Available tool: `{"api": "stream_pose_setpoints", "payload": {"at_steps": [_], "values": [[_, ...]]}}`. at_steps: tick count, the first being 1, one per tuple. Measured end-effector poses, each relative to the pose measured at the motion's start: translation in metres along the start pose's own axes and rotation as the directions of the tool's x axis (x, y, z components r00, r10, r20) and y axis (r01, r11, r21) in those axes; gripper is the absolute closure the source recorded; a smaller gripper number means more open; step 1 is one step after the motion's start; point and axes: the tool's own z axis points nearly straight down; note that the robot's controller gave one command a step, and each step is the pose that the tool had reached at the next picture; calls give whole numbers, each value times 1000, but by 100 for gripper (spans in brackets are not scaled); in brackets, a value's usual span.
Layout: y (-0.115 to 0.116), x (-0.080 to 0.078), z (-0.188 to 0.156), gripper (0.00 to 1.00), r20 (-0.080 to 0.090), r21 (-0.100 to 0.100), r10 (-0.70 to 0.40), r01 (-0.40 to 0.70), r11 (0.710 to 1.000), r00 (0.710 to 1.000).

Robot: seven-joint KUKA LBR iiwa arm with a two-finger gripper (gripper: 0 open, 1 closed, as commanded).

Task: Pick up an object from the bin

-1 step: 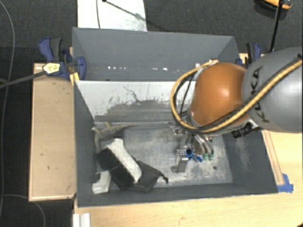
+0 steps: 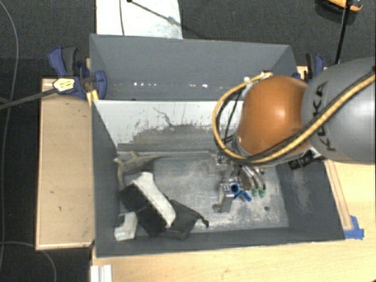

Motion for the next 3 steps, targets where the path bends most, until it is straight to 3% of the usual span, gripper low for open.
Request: {"api": "stream_pose_setpoints", "payload": {"at_steps": [1,2,3], "values": [[-25,1,18,0,1,-2,-42,42,999,999],[-63,3,36,0,-1,0,-71,71,998,998],[-83,-1,57,0,1,0,-77,77,997,997]]}}
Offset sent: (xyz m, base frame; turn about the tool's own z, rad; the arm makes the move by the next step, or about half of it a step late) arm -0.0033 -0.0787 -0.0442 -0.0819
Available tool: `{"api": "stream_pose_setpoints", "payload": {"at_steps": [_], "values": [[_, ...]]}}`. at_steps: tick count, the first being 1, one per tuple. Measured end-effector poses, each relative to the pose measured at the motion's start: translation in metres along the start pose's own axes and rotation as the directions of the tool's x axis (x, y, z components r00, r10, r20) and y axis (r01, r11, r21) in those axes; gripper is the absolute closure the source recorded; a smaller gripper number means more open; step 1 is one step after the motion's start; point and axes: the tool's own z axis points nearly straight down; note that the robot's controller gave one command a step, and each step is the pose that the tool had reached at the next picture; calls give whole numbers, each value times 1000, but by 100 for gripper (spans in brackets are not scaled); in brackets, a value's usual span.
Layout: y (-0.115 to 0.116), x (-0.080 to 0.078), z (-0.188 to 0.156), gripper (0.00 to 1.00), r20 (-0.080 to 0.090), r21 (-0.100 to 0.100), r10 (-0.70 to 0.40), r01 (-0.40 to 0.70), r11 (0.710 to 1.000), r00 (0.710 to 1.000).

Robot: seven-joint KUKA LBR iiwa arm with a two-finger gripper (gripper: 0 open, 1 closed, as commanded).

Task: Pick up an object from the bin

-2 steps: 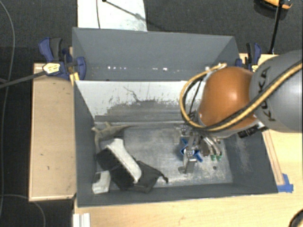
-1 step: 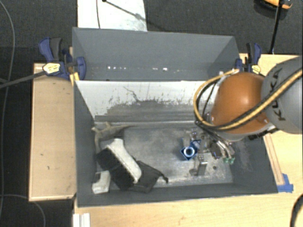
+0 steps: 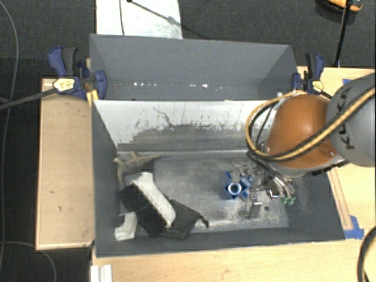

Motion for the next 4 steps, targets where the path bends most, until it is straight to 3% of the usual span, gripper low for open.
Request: {"api": "stream_pose_setpoints", "payload": {"at_steps": [1,2,3,4], "values": [[-33,-7,16,0,2,-2,126,-126,992,992],[-39,-18,29,0,7,-2,353,-353,936,936],[-29,-60,59,100,21,-5,148,-148,989,989],[-29,-60,59,100,21,-5,149,-149,989,989]]}}
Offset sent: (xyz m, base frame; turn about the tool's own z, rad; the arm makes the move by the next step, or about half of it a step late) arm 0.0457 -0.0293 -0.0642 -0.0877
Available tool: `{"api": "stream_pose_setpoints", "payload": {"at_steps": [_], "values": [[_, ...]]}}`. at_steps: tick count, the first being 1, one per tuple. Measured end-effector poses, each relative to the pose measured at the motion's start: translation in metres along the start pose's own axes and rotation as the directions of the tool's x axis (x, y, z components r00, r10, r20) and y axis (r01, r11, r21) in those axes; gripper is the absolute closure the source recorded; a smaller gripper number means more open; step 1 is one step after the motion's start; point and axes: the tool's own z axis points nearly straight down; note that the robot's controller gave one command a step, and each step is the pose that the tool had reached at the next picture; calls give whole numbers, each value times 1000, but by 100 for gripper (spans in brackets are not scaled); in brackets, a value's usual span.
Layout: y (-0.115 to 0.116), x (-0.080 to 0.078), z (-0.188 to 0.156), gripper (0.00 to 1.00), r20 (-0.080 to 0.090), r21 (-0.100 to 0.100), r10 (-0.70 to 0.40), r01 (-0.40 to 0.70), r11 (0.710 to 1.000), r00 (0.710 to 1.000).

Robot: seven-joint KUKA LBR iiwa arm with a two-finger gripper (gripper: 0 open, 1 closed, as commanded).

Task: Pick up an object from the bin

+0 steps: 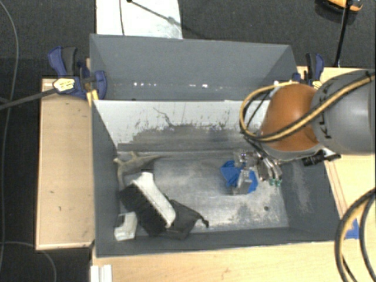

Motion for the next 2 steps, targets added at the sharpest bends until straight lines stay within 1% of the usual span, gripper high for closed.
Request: {"api": "stream_pose_setpoints", "payload": {"at_steps": [1,2], "values": [[2,-2,-21,100,-14,1,-80,80,997,997],[23,20,-150,100,2,-1,-88,88,996,996]]}}
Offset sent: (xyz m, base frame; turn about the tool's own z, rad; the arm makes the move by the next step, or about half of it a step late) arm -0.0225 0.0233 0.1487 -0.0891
